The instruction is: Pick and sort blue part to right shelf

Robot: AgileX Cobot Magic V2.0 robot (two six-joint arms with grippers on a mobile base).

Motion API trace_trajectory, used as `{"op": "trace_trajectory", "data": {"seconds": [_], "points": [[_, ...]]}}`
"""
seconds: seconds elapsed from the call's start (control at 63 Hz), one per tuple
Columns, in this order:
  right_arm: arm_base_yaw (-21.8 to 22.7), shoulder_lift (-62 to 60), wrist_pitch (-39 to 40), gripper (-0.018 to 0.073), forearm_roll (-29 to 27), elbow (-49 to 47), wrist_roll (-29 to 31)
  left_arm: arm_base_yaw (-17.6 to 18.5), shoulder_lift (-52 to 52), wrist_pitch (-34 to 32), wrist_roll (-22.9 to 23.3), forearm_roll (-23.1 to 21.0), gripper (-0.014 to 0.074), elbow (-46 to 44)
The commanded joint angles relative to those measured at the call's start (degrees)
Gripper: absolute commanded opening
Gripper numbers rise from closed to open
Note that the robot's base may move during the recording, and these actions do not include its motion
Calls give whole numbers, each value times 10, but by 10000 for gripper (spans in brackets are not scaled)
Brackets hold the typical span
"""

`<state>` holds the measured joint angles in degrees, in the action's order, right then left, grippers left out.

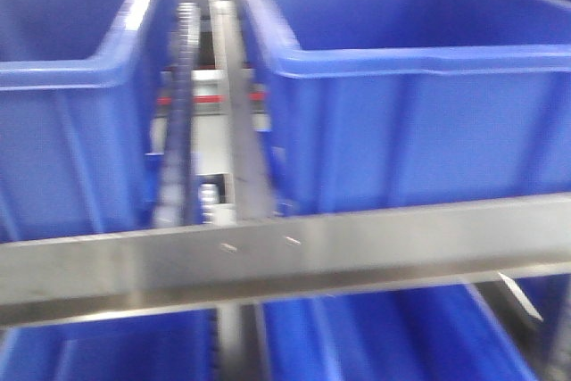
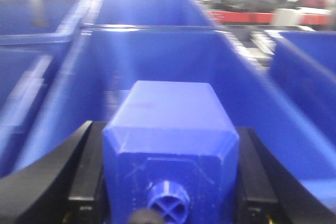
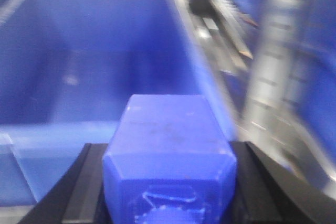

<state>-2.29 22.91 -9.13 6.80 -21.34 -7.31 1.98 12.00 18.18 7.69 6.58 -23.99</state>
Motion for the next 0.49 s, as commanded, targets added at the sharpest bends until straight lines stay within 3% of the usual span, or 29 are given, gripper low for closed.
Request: {"op": "trace_trajectory", "data": {"seconds": [0.0,0.476], "points": [[2,4,58,393,4,-16,3,-1,4,-54,0,1,282,-17],[2,4,58,393,4,-16,3,-1,4,-54,0,1,282,-17]]}}
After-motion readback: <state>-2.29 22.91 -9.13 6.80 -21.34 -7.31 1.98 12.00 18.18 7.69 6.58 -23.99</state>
